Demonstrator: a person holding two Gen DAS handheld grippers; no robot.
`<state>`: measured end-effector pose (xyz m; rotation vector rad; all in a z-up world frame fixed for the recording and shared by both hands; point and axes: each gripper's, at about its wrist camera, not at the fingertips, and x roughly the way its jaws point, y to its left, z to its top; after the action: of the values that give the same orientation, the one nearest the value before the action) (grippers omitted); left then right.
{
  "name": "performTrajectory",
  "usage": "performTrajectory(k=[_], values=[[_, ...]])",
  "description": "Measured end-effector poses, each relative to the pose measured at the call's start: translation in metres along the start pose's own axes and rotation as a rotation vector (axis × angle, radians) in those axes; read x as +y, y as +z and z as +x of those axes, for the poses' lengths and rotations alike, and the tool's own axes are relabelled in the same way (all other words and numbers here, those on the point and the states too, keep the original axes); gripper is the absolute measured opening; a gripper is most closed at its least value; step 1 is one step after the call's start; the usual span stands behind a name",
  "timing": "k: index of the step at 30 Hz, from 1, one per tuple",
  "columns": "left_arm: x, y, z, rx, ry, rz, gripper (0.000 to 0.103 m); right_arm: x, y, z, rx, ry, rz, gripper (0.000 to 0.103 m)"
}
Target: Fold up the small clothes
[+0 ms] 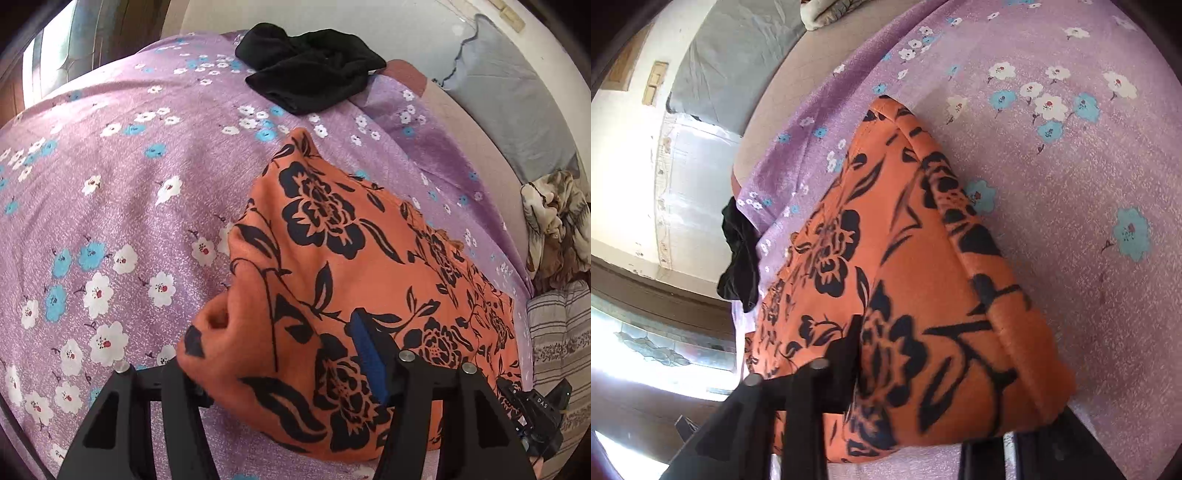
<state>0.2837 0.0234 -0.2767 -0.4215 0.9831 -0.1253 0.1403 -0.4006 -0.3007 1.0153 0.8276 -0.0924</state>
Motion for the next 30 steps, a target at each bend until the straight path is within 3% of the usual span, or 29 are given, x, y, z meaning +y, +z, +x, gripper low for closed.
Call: performTrajectory(k=[1,4,8,12,15,17,19,21,22,23,24,25,26,28,30], values=[[0.004,0.0,0.001,0.0,0.017,-0.019,0.035,0.0,-0.001,0.0,-0.009,0.0,0.004,0.022],[0.012,-0.002,-0.001,-0.008,-0.006,-0.065,0.024,0.015,-0.006,-0.01,-0.066,-0.033,-0.077,0.018],[0.007,-0.003,-0.021,-0.056,-0.044,-0.055,0.021,0.043,-0.015,-0.032,-0.167,-0.046,-0.192,0.016],[0.002,-0.004,-0.056,-0.111,-0.141,-0.035,0.02,0.076,-0.035,-0.064,-0.304,-0.072,-0.347,0.015],[0.014,-0.012,-0.064,-0.083,-0.145,-0.043,0.021,0.086,-0.048,-0.092,-0.366,-0.056,-0.405,0.015],[0.029,-0.02,-0.049,0.013,-0.104,-0.084,0.022,0.078,-0.047,-0.094,-0.331,-0.076,-0.383,0.015],[0.037,-0.028,-0.024,0.127,-0.064,-0.119,0.03,0.057,-0.037,-0.077,-0.208,-0.115,-0.299,0.02],[0.039,-0.033,-0.026,0.112,-0.081,-0.128,0.034,0.03,-0.027,-0.051,-0.033,-0.207,-0.205,0.021],[0.035,-0.035,-0.03,0.113,-0.076,-0.098,0.045,0.016,-0.024,-0.041,0.03,-0.228,-0.148,0.025],[0.031,-0.037,-0.034,0.113,-0.081,-0.062,0.053,0.005,-0.021,-0.038,0.058,-0.223,-0.108,0.029],[0.029,-0.041,-0.039,0.11,-0.09,-0.046,0.069,-0.001,-0.019,-0.039,0.063,-0.205,-0.084,0.033],[0.03,-0.045,-0.044,0.101,-0.098,-0.059,0.075,-0.002,-0.019,-0.043,0.069,-0.198,-0.077,0.04],[0.034,-0.05,-0.05,0.093,-0.113,-0.088,0.075,0.0,-0.019,-0.049,0.071,-0.207,-0.089,0.044],[0.045,-0.058,-0.056,0.087,-0.156,-0.156,0.075,0.005,-0.024,-0.062,0.055,-0.197,-0.121,0.066],[0.055,-0.065,-0.062,0.071,-0.187,-0.208,0.075,0.006,-0.035,-0.073,0.061,-0.161,-0.126,0.066]])
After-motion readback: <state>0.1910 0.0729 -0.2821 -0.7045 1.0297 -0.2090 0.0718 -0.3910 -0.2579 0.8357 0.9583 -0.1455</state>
